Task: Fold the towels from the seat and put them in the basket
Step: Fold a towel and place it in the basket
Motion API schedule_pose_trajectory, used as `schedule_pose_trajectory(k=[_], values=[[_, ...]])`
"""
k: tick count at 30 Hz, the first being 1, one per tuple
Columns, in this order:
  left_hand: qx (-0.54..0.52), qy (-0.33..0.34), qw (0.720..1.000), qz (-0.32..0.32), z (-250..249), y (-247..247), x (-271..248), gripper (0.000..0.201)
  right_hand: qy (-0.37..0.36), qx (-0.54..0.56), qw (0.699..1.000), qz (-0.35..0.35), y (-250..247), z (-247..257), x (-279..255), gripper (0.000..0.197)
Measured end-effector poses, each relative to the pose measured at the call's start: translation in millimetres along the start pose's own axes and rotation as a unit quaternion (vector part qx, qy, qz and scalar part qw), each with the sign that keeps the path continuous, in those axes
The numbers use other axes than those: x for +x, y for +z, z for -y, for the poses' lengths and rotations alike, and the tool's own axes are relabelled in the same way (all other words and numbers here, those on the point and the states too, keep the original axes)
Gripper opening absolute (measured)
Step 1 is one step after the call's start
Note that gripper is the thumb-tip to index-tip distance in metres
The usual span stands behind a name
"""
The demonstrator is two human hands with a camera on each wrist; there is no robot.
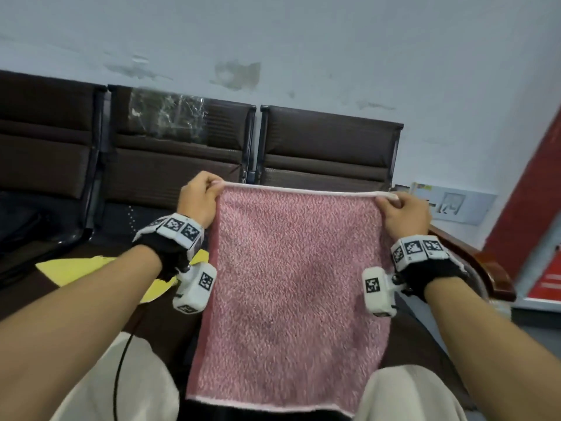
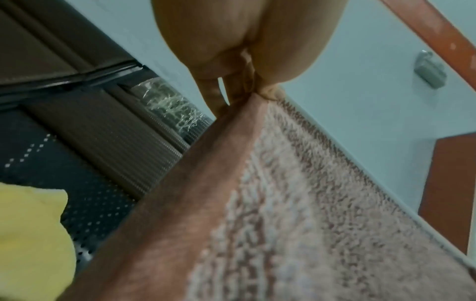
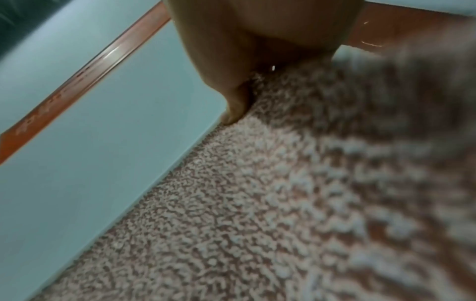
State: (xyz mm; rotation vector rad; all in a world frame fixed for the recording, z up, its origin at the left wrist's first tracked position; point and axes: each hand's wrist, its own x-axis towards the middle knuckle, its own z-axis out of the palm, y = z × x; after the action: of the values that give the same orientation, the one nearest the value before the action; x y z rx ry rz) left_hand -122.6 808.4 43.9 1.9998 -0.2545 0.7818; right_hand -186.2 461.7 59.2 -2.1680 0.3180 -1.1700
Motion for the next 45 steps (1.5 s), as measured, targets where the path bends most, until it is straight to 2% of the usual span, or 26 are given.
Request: schedule_pose_trajectory(k=[3,10,17,19,22,24,26,27,29,30,31,32,34,35,37,40,43,45], values=[[-0.009,-0.012,1.0,-0.001,8,14,9,0.014,0.015,0.013,1.0,0.009,15,-15,2,0.02],[-0.005,-0.058,0.995,0.081,57,56,9,0.01,0.114,0.021,0.991,0.064,62,-63,-3,0.021],[-0.047,-0.121,0.984,0.123,94,99,-15,0.007,0.231,0.072,0.96,0.14,110,-115,-32,0.009],[-0.055,-0.129,0.981,0.135,98,107,-20,0.008,0.231,0.094,0.953,0.17,121,-120,-40,0.009],[-0.086,-0.129,0.975,0.161,97,116,-25,0.009,0.175,0.179,0.94,0.232,132,-102,-51,0.021],[-0.118,-0.116,0.97,0.181,93,119,-28,0.011,0.135,0.26,0.913,0.285,131,-81,-56,0.028],[-0.136,-0.098,0.965,0.203,89,120,-32,0.013,0.104,0.31,0.875,0.356,128,-66,-61,0.028],[-0.143,-0.092,0.962,0.215,88,120,-33,0.014,0.104,0.335,0.846,0.402,125,-61,-64,0.023],[-0.152,-0.095,0.956,0.23,87,121,-37,0.015,0.14,0.381,0.766,0.498,120,-57,-69,0.02],[-0.151,-0.099,0.955,0.234,87,122,-38,0.016,0.152,0.379,0.741,0.532,119,-56,-72,0.027],[-0.148,-0.102,0.955,0.237,88,123,-40,0.016,0.146,0.354,0.737,0.556,120,-57,-75,0.03],[-0.145,-0.103,0.954,0.241,88,124,-43,0.016,0.114,0.307,0.759,0.563,121,-56,-79,0.029],[-0.145,-0.106,0.95,0.257,85,124,-48,0.016,-0.021,0.162,0.836,0.525,122,-54,-85,0.024],[-0.146,-0.107,0.947,0.267,83,125,-50,0.015,-0.084,0.097,0.856,0.501,123,-52,-86,0.02],[-0.149,-0.114,0.939,0.289,78,126,-54,0.013,-0.151,0.062,0.867,0.47,124,-47,-87,0.017],[-0.162,-0.145,0.924,0.316,70,128,-58,0.014,-0.121,0.15,0.884,0.426,129,-40,-88,0.016],[-0.201,-0.183,0.898,0.346,61,129,-64,0.017,-0.096,0.155,0.899,0.397,134,-36,-92,0.019],[-0.224,-0.193,0.885,0.36,56,129,-66,0.016,-0.084,0.154,0.899,0.402,136,-36,-94,0.02]])
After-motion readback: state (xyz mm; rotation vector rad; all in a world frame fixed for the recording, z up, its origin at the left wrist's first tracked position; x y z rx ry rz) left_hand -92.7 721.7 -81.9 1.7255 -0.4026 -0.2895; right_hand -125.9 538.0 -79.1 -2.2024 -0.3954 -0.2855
